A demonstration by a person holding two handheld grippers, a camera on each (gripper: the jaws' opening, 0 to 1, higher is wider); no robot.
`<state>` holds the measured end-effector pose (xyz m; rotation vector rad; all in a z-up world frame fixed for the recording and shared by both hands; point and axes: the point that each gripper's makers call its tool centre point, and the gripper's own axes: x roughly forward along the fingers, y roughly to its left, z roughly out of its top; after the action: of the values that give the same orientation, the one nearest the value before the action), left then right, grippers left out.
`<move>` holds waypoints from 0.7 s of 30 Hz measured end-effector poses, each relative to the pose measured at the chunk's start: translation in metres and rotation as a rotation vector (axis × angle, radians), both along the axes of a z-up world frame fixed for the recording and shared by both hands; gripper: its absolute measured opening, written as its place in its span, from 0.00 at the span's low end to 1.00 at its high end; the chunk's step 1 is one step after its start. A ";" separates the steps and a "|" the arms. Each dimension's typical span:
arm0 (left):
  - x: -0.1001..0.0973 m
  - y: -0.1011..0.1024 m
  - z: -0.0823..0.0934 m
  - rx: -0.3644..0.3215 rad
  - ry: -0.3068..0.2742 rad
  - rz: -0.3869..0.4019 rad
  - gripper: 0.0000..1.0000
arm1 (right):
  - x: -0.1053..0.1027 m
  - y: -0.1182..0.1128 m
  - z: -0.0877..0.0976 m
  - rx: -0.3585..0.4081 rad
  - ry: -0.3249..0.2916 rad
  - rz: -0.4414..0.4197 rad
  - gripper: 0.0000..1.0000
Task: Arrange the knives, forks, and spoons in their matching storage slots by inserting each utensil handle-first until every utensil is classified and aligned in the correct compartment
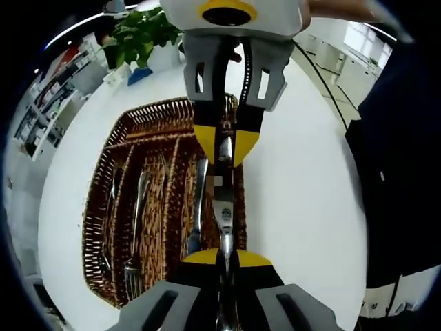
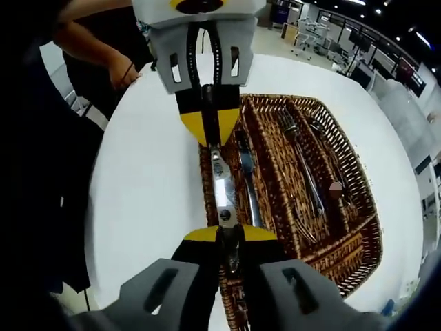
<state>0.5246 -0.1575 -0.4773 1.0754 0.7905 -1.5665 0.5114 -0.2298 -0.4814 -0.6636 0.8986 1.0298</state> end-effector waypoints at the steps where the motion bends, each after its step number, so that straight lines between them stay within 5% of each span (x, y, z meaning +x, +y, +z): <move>1: 0.001 0.000 -0.003 0.004 0.006 0.002 0.06 | 0.002 -0.001 -0.002 -0.001 0.005 0.001 0.09; 21: 0.008 -0.001 -0.042 0.111 0.120 0.022 0.07 | 0.011 -0.003 -0.038 -0.037 0.211 -0.010 0.09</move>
<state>0.5328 -0.1586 -0.5190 1.0556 0.9767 -1.5950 0.5220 -0.2331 -0.5198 -0.5877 1.1061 1.0903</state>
